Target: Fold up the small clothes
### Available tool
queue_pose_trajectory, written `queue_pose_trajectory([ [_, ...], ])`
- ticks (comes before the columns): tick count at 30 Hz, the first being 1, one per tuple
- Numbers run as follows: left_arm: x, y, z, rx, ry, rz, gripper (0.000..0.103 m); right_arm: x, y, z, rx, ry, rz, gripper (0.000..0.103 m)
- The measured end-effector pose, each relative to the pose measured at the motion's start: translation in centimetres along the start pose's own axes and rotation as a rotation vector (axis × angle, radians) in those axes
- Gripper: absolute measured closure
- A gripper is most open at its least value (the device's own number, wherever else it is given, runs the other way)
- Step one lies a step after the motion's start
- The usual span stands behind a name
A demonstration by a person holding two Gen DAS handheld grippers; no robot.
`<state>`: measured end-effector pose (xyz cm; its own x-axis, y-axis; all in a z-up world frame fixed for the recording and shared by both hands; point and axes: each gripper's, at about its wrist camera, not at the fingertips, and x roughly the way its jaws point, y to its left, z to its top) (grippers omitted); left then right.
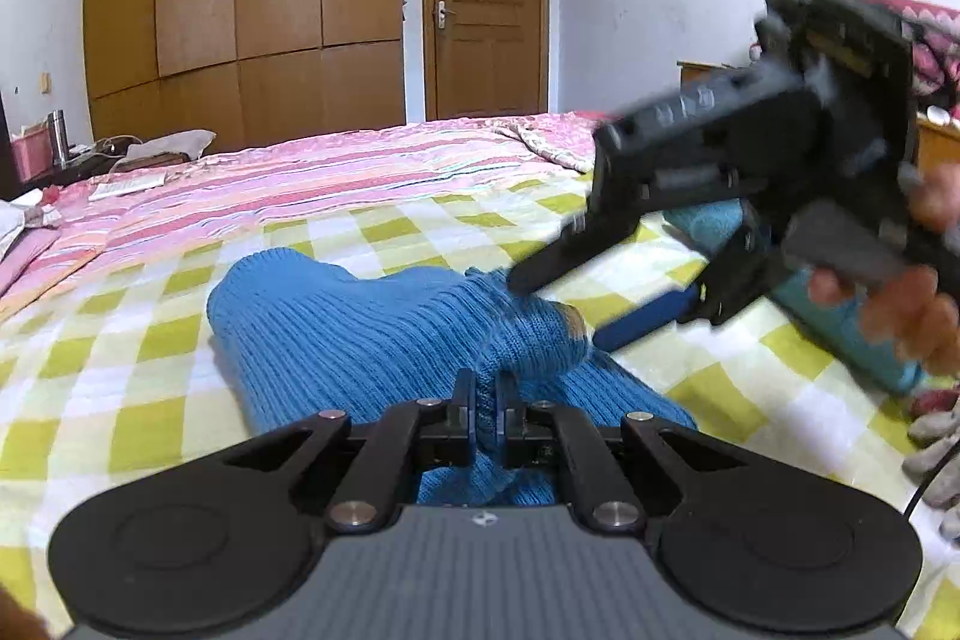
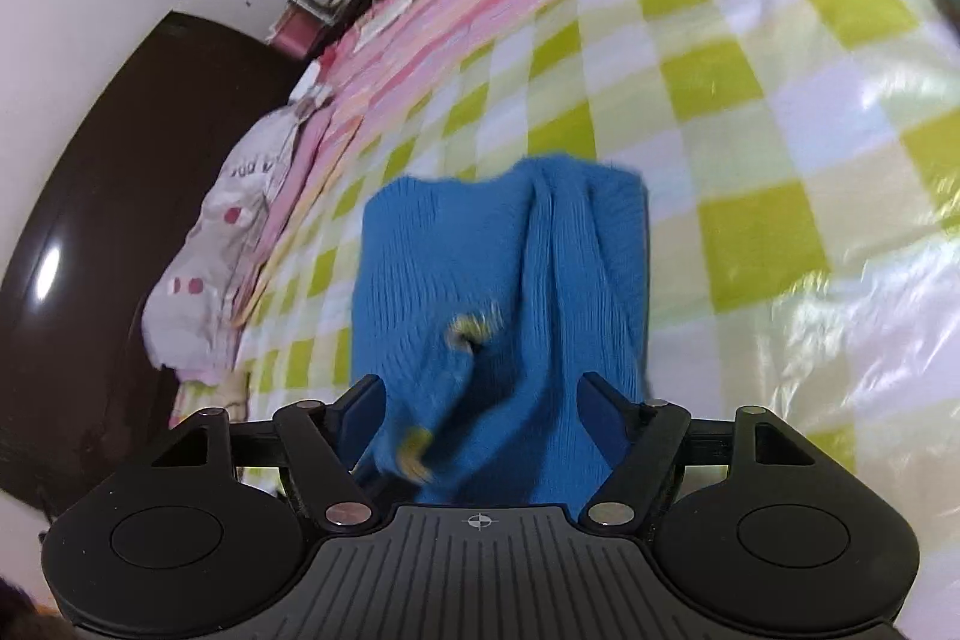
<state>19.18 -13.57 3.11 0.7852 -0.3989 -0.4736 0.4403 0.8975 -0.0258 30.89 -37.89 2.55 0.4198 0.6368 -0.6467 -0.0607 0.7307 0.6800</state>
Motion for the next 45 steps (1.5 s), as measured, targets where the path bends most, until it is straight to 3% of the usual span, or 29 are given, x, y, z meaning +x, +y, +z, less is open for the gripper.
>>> queue_pose_trajectory([
  [5,-0.6,-0.5,-0.1,0.044,-0.001,-0.005,0.09,3.4,-0.5,0.8,0.079,0.036,0.041,0.03],
  [10,-0.4,-1.3,-0.5,0.068,0.017,-0.025,0.09,6.2,0.5,3.7,0.093,0.002,0.038,0.031],
  [12,-0.4,-1.5,-0.4,0.072,0.02,-0.028,0.09,7.2,1.2,4.3,0.064,-0.004,-0.013,0.042],
  [14,-0.5,-1.5,-0.2,0.073,0.016,-0.029,0.09,7.0,2.0,4.2,0.019,-0.029,-0.068,0.075],
  [19,-1.2,-1.7,0.2,0.06,-0.009,-0.071,0.09,1.2,1.6,2.6,-0.022,-0.187,-0.024,0.085],
  [22,-0.7,-2.6,-0.2,0.069,0.001,-0.092,0.09,-0.2,0.2,2.0,-0.01,-0.218,-0.05,0.085],
  [26,2.3,-3.1,-1.7,0.062,0.161,-0.122,0.09,2.5,-1.8,1.4,-0.009,-0.157,-0.209,0.085],
  [29,1.7,-3.0,-1.6,0.063,0.164,-0.134,0.09,1.4,-1.6,1.2,-0.021,-0.161,-0.198,0.079],
  [32,0.7,-2.5,-1.2,0.028,0.175,-0.147,0.09,-0.6,0.7,0.3,-0.118,-0.21,-0.288,0.077],
  [37,-0.2,-2.6,-1.1,0.003,0.207,-0.092,0.09,-2.0,4.5,-3.4,-0.275,-0.205,-0.288,0.07],
  [42,-0.9,-2.5,-1.5,0.0,0.27,-0.009,0.09,2.2,3.7,-5.7,-0.323,-0.086,-0.485,0.068],
  [45,-1.7,-2.0,-1.5,-0.03,0.28,0.015,0.089,1.4,3.8,-6.5,-0.309,-0.099,-0.501,0.067],
])
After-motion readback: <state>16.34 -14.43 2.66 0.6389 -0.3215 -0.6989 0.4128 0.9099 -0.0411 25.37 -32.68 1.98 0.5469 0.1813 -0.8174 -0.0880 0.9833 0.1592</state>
